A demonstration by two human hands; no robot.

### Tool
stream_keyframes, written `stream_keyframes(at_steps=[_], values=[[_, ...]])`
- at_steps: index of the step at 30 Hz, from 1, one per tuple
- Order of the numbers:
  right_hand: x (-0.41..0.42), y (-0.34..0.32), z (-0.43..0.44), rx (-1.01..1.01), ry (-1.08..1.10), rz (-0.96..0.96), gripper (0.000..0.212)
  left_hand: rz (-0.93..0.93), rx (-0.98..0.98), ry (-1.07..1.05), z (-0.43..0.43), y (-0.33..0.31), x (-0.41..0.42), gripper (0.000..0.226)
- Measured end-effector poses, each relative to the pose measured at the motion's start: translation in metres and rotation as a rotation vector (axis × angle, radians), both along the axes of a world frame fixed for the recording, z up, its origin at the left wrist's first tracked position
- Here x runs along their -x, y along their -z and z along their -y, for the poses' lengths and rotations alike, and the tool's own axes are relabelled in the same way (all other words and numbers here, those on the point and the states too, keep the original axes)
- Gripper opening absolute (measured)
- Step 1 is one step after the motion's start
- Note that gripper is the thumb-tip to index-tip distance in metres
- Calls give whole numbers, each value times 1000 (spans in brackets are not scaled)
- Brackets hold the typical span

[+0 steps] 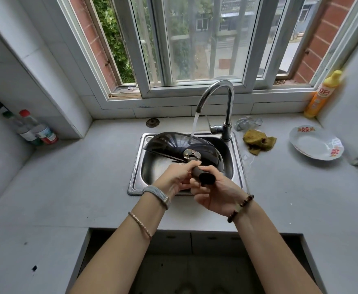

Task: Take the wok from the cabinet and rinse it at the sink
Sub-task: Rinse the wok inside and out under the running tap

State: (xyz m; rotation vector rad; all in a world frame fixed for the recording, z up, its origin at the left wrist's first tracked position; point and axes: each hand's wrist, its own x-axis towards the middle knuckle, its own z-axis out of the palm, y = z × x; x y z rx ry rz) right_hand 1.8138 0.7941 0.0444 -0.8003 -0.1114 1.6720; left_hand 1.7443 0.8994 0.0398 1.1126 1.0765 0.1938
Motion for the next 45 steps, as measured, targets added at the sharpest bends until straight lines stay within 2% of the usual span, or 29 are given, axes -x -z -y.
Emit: stream_keyframes(at_steps=[7, 11, 17, 19, 22, 25, 27, 30, 35, 39, 45], values=[[-22, 6, 19, -78, 113, -177, 13, -38, -89, 35, 15, -3, -33, 26], [-33, 11, 26, -147, 140, -262, 31, -68, -123, 61, 21, -6, -48, 26], [-43, 13, 30, -187, 146, -318, 36, -78, -122, 77, 24, -7, -59, 21], [-45, 12, 29, -195, 142, -342, 31, -82, -113, 89, 24, -10, -61, 21], [-52, 12, 25, -159, 182, -371, 10, -90, -119, 115, 23, -18, -67, 22], [-61, 12, 21, -146, 211, -449, 31, -112, -146, 132, 22, -27, -76, 23], [-66, 10, 20, -150, 212, -471, 30, -119, -159, 149, 21, -31, -82, 22], [-70, 7, 21, -163, 199, -457, 24, -115, -163, 172, 20, -31, -88, 20], [-67, 8, 22, -135, 183, -445, 31, -95, -148, 141, 20, -24, -82, 19], [-52, 10, 28, -91, 133, -288, 17, -73, -133, 112, 21, -12, -62, 22], [-17, 24, 38, 11, 35, -1, 27, -64, -124, 126, 23, 14, -21, 30]])
